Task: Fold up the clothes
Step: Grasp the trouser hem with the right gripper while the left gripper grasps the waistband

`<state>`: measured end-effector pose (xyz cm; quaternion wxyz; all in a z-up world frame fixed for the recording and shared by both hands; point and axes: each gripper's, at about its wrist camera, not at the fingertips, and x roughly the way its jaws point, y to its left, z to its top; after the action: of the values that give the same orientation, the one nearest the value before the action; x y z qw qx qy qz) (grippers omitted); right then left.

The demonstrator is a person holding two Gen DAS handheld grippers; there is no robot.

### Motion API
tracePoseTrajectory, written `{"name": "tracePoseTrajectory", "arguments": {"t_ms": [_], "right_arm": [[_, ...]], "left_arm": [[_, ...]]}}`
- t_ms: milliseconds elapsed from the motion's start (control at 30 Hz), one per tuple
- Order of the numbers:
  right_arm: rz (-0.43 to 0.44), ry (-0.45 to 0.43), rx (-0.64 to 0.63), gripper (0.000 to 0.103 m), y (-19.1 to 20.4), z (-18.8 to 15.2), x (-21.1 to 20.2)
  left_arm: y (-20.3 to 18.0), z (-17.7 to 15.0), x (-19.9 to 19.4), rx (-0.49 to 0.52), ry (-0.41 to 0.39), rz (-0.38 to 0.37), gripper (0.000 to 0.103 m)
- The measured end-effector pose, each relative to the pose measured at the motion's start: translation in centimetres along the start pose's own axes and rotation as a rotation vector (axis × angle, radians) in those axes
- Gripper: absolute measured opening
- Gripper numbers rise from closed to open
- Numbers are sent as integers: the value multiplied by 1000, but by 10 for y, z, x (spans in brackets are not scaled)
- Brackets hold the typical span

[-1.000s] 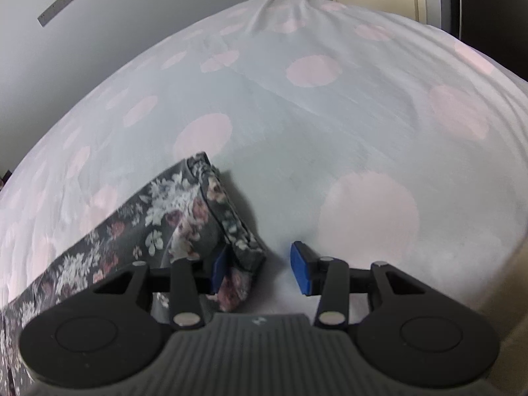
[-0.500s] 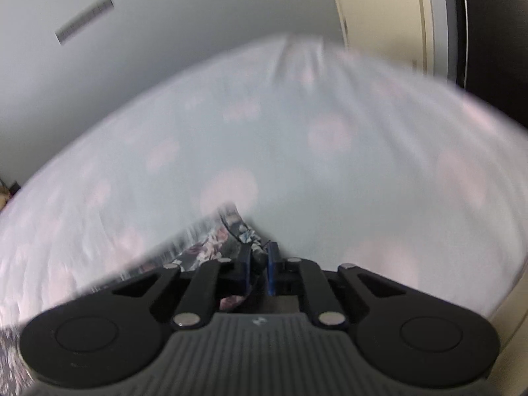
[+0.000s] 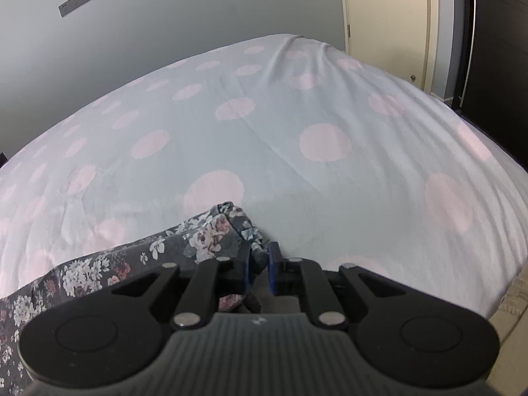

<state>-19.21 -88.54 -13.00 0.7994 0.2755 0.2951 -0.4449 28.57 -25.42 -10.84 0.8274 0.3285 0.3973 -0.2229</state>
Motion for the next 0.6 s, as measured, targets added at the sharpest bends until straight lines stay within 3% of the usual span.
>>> {"name": "tracePoseTrajectory", "arguments": {"t_ms": [200, 400, 600], "right_arm": [[-38, 14, -60, 12, 10, -2, -4], [-85, 43, -75, 13, 18, -5, -5], [-121, 61, -101, 13, 25, -6, -7]], "left_arm": [[48, 4, 20, -108, -101, 2, 55], [55, 14, 40, -86, -193, -32, 54], [52, 21, 57, -78, -214, -65, 32]]}}
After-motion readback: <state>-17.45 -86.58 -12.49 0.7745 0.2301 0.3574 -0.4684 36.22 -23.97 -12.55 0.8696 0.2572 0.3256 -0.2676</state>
